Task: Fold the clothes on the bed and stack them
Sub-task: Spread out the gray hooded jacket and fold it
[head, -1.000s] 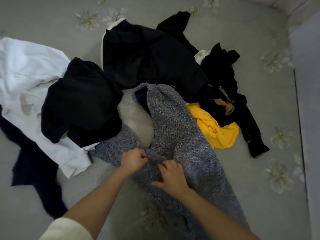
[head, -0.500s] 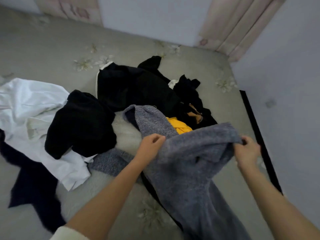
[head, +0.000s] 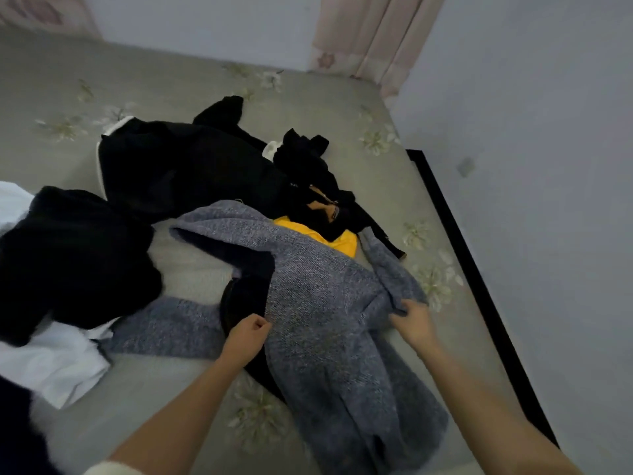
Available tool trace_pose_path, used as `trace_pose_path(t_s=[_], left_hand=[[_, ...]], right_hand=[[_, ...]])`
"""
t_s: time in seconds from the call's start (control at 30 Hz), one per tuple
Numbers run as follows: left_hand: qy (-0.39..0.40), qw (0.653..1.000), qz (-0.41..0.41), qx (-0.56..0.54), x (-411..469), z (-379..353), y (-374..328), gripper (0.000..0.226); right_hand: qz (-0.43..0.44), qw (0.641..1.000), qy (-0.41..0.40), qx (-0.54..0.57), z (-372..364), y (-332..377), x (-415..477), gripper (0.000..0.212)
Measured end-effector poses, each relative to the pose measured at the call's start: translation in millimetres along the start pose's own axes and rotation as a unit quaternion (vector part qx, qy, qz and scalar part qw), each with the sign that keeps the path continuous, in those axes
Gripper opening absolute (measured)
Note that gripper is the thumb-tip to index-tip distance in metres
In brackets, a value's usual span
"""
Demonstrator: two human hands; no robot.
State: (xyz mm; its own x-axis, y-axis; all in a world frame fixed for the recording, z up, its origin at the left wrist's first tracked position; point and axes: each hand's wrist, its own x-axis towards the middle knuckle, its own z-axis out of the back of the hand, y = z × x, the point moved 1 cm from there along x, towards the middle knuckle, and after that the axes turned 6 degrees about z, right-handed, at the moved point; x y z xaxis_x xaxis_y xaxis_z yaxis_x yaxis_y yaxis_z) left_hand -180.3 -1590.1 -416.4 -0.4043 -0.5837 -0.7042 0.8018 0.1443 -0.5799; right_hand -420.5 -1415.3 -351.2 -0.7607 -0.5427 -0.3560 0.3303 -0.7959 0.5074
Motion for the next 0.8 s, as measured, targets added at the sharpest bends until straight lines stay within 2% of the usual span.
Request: trace_pose_path(t_s=[0.07,0.2,0.3,0.47,0.57,0.63,0.73,0.8], left_hand=[[-0.006,0.999,0.031,0.015,7,-2,11,0.016],[-0.048,0.995,0.08,0.021,27,9,33,0.034],[-0.083,0.99,0.113,-0.005,47,23,41,0.038],[-0.115,0.986,0.111,-0.042,93,41,41,0.035],[-0.126,0.985,0.116,-0.035,124,48,40,0.046],[-0.108,0.987,0.122,0.001,145,50,46,0.061],[-0.03,0.989,0.135,0.057,169,44,57,0.082],[-0.009,0.988,0.145,0.056,176,36,59,0.076]], right_hand=[[0.016,0.996,0.061,-0.062,-25,8,15,0.013],[0.069,0.982,0.133,-0.117,-71,38,47,0.047],[0.098,0.967,0.17,-0.163,-96,60,74,0.049],[0.137,0.95,0.166,-0.224,-128,104,129,0.058],[0.142,0.947,0.157,-0.24,-147,122,165,0.066],[0.148,0.942,0.154,-0.257,-156,128,184,0.076],[0.14,0.94,0.169,-0.263,-163,127,200,0.092],[0.129,0.943,0.182,-0.249,-169,121,202,0.094]])
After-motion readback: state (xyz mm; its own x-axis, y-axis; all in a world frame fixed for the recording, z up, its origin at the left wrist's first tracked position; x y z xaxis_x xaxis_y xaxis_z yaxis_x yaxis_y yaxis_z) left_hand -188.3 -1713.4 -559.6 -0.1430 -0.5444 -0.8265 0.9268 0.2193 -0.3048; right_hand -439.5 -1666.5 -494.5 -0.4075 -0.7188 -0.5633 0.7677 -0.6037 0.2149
